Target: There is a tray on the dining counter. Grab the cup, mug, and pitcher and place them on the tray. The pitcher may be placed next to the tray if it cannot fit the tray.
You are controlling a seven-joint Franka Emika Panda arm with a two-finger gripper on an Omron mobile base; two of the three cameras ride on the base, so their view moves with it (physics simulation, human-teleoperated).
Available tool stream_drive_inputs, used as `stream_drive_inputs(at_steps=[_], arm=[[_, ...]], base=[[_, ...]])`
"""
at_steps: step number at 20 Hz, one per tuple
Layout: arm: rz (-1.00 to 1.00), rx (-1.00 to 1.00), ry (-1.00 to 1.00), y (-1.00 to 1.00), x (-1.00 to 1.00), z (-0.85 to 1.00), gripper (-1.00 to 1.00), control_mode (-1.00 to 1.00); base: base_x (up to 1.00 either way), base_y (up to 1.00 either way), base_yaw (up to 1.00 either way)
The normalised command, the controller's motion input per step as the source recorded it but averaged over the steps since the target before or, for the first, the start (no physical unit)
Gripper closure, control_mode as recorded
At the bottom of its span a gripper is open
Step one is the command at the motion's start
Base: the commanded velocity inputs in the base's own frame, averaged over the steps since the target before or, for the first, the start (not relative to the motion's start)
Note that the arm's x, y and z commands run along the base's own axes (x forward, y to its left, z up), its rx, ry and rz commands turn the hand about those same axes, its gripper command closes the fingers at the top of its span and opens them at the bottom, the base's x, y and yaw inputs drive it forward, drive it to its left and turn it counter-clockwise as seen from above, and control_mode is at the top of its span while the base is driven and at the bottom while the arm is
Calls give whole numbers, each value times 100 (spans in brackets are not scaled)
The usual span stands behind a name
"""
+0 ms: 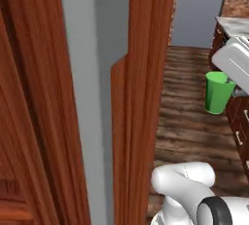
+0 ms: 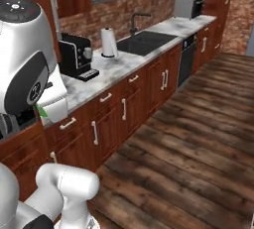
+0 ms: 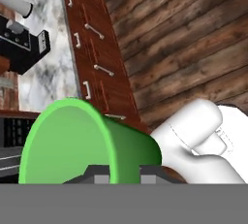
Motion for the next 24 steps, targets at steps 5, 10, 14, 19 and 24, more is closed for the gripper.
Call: stream_drive_inputs(at_steps=[5, 10, 14, 19, 24], arm=[[0, 0, 0, 0, 0, 0, 100, 100], [0, 0, 0, 0, 0, 0, 100, 100], [0, 0, 0, 0, 0, 0, 100, 100], [0, 0, 0, 0, 0, 0, 100, 100], [0, 0, 0, 0, 0, 0, 100, 100]], base=[[0, -4, -61], [4, 0, -61], [4, 0, -57], [2, -22, -46], [0, -98, -9]])
